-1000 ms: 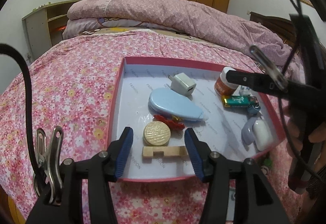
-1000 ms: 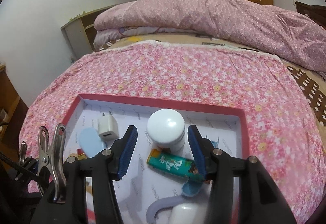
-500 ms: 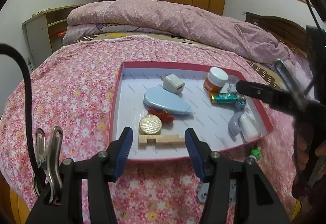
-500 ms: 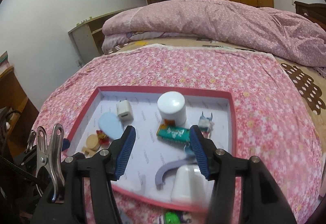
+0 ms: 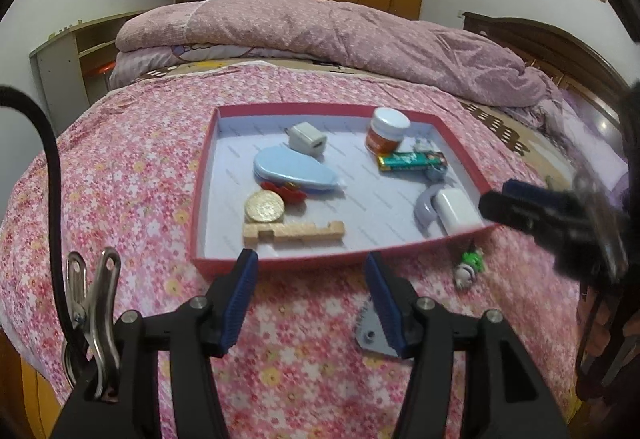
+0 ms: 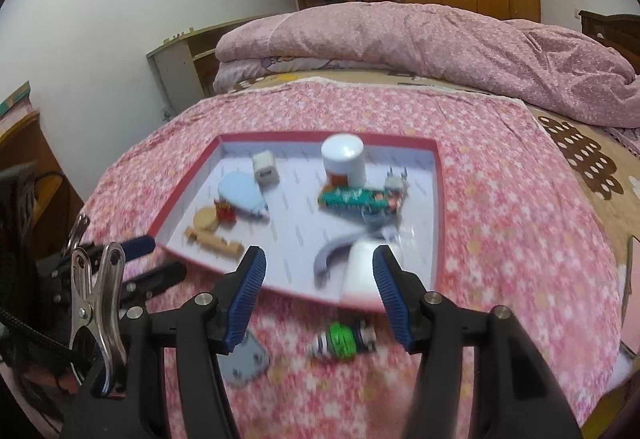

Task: Organize rigid objects
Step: 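Withdraw both open tools toward the grey plate and the green figure, then close the left tool on the grey plastic plate while the right tool approaches the green figure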

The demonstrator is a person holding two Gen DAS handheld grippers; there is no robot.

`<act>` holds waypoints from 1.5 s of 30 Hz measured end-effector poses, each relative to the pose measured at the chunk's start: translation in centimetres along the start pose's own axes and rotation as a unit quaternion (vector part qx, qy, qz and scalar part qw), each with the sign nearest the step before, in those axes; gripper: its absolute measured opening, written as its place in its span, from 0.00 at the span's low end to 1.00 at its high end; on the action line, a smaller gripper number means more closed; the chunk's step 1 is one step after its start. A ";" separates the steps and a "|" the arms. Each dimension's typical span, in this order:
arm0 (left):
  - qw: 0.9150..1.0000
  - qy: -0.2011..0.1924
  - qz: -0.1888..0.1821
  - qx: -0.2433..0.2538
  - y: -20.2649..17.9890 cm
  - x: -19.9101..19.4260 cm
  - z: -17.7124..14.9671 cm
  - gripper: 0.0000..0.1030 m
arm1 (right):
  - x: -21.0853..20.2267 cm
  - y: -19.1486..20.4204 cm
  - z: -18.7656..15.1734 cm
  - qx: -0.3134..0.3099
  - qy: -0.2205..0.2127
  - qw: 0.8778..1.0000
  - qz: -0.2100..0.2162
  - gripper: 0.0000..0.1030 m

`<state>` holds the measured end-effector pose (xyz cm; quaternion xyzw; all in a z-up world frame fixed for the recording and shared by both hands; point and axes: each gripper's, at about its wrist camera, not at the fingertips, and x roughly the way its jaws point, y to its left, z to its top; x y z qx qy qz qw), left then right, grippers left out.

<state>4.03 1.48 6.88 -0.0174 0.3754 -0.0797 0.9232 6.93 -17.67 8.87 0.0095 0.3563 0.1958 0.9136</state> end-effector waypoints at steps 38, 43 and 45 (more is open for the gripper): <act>0.989 0.071 -0.036 0.124 -6.7 3.1 -4.8 0.71 | -1.3 -2.4 -10.9 -0.024 0.048 0.998 -0.041 0.61; 0.989 0.065 -0.022 0.132 -7.1 3.4 -5.0 0.71 | -1.2 -2.2 -11.1 -0.027 0.043 0.998 -0.040 0.64; 0.989 0.061 -0.020 0.132 -7.2 3.4 -5.1 0.71 | -1.3 -2.3 -11.1 -0.026 0.042 0.998 -0.037 0.64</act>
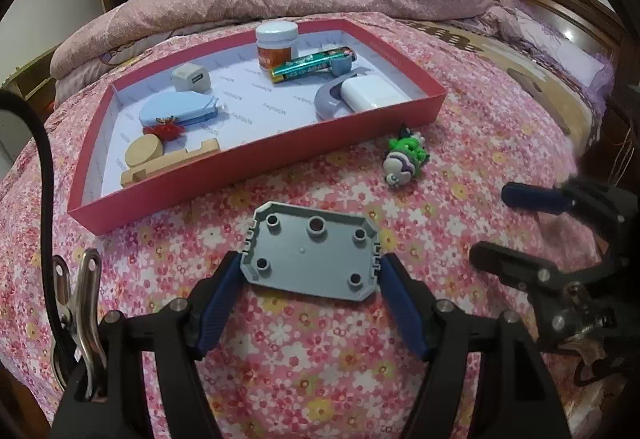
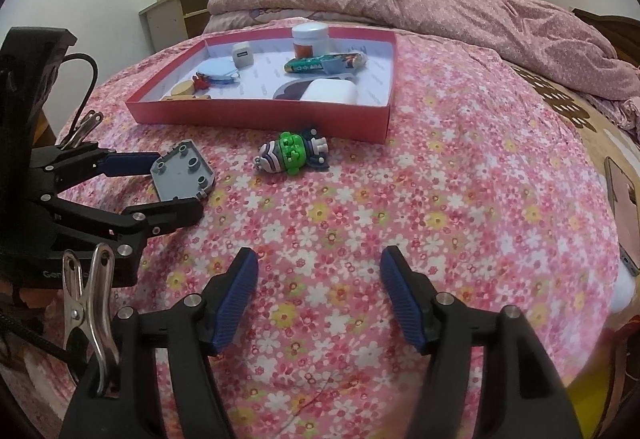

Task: Organize rigid objects
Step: 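Close the left tool on the grey plastic plate while the right tool approaches the green figure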

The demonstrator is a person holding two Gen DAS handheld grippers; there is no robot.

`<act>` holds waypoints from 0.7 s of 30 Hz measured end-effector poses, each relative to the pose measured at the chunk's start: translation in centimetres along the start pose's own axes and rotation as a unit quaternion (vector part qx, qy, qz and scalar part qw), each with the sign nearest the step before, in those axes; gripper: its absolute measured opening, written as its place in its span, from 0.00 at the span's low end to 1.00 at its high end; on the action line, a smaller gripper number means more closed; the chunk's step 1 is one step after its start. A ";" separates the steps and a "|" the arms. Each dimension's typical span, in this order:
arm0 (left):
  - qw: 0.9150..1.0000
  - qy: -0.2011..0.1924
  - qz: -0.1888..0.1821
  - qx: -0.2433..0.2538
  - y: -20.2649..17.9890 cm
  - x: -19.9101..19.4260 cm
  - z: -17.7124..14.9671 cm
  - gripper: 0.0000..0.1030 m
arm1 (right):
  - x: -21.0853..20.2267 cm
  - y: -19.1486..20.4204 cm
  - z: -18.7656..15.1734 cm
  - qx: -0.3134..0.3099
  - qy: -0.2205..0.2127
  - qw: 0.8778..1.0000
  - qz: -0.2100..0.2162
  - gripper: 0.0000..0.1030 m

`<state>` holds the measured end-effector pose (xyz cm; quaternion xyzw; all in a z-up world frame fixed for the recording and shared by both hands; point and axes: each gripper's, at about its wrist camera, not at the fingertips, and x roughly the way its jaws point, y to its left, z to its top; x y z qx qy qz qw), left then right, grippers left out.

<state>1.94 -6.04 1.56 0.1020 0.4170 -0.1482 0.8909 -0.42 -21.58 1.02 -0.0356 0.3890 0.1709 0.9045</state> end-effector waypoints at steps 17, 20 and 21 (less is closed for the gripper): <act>0.993 -0.016 0.063 -0.103 6.3 -2.1 -1.6 0.71 | 0.5 1.3 0.0 -0.027 0.008 1.000 -0.012 0.80; 0.988 -0.012 0.071 -0.136 8.1 -2.0 -2.2 0.71 | 0.8 1.7 0.4 -0.036 0.013 0.999 -0.006 0.80; 0.987 -0.012 0.070 -0.147 8.7 -2.0 -2.4 0.71 | 0.9 1.8 0.6 -0.036 0.015 0.999 -0.004 0.80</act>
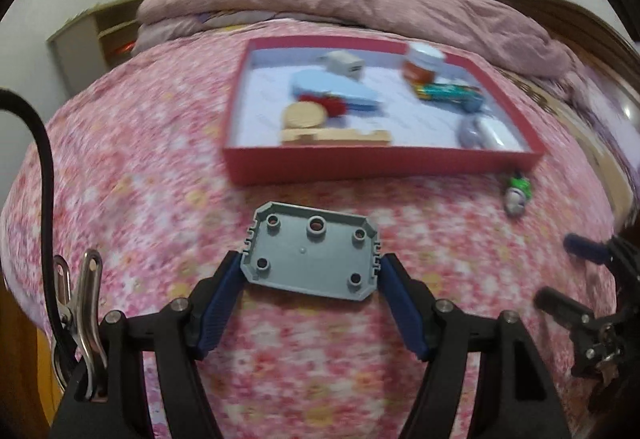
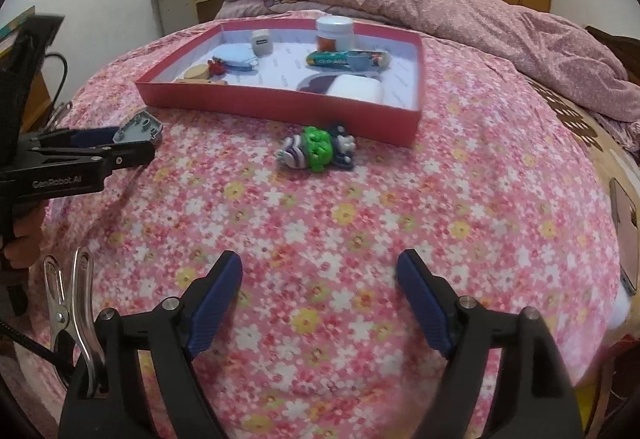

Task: Organize rigid objects
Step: 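Close the left tool on the grey plastic plate while the right tool approaches the green figure, then close the right tool on the green cartoon figure keychain and lift it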

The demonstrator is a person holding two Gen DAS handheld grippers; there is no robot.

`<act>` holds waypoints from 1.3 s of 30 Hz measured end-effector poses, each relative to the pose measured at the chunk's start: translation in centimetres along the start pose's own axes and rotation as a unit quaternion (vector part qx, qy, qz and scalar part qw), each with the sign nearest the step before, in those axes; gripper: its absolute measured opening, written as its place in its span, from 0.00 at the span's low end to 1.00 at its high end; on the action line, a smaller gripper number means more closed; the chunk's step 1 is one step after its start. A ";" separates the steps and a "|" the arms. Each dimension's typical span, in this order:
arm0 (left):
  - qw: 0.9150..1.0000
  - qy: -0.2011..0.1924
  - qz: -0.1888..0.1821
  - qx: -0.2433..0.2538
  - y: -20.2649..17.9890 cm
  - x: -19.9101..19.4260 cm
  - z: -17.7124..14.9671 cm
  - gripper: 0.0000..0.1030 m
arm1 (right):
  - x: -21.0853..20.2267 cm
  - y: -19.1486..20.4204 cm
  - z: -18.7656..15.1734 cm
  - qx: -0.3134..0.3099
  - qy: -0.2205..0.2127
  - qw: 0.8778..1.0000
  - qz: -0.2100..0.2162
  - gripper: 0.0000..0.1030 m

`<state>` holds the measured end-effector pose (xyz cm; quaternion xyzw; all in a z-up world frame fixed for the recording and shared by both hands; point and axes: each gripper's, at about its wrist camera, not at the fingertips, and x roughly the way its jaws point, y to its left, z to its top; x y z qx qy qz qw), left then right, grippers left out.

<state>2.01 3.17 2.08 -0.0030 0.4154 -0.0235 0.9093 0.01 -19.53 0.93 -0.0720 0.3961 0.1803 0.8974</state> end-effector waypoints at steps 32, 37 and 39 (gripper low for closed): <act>1.000 -0.019 0.006 0.004 -0.2 -0.1 -0.7 0.71 | 3.3 -0.4 4.9 0.037 -0.022 0.999 0.000 0.49; 1.000 -0.020 0.005 0.006 -0.2 -0.2 -0.7 0.71 | 2.2 -0.4 4.1 0.060 -0.032 0.998 0.015 0.49; 1.000 -0.020 0.003 0.005 -0.2 -0.2 -0.7 0.71 | 1.9 -0.4 3.8 0.065 -0.033 0.997 0.019 0.49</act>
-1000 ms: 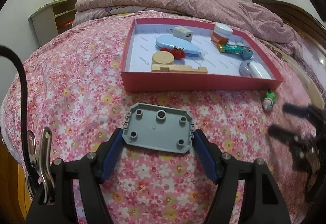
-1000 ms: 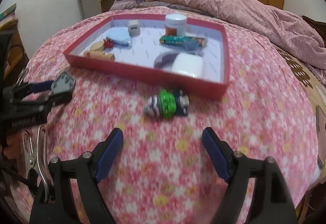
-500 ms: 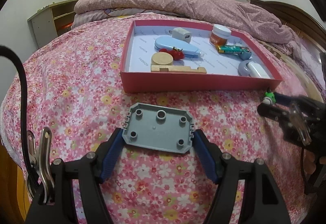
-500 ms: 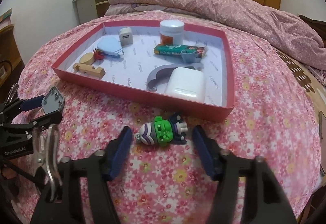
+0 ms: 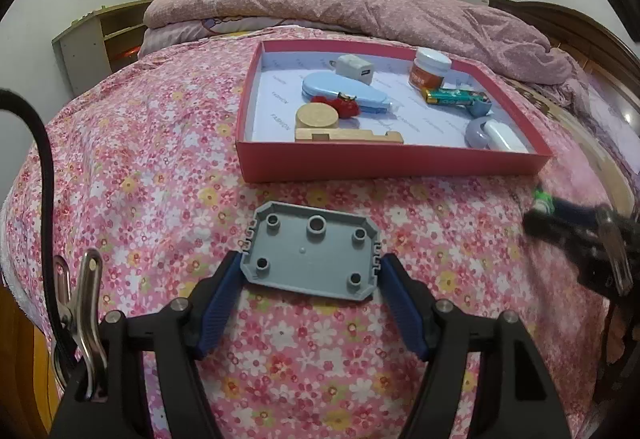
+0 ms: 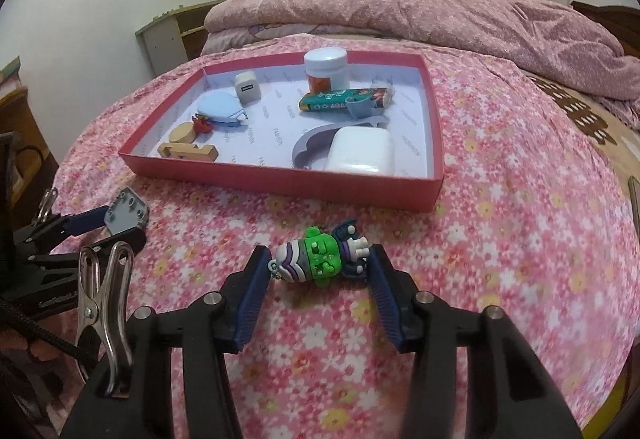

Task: Organize rigid objects
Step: 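Close the right tool on the green cartoon figure keychain and lift it, then carry the grey plate over the tray with the left tool while the right tool carries the figure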

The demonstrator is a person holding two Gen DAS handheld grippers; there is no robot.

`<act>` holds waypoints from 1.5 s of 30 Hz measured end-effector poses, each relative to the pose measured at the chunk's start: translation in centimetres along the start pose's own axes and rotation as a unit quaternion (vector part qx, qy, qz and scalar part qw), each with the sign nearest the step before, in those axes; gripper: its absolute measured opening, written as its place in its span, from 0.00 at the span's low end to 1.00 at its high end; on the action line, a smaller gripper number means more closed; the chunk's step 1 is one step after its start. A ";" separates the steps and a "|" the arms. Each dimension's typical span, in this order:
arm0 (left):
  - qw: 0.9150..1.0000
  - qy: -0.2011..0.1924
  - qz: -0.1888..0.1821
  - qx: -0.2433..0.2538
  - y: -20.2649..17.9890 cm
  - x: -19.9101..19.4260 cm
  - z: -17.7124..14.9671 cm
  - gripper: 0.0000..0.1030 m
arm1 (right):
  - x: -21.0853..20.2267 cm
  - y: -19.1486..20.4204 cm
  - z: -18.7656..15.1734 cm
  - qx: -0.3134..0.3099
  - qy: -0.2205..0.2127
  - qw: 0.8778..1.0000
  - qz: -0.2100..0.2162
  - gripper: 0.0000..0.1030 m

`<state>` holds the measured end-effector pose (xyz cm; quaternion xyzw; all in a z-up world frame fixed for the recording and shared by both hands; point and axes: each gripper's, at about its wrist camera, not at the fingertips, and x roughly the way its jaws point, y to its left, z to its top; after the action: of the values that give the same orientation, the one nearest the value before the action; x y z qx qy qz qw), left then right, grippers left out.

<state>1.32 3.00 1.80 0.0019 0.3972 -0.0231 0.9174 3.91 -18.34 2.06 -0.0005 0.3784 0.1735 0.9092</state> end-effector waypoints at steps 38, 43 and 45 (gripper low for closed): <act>0.998 -0.046 -0.045 0.010 -0.9 -0.2 10.3 0.71 | -1.3 2.5 3.7 -0.020 -0.021 0.999 0.022 0.49; 0.998 -0.035 -0.047 0.010 -1.3 2.2 12.2 0.71 | -0.7 2.2 4.8 -0.017 -0.024 0.999 0.023 0.49; 0.999 -0.027 -0.047 0.005 -1.3 3.6 12.9 0.71 | -0.2 2.2 5.2 -0.017 -0.023 0.999 0.024 0.49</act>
<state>13.14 1.28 8.07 -0.0125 0.3721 -0.0686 0.9256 6.71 -15.68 6.22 -0.0026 0.3544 0.2018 0.9130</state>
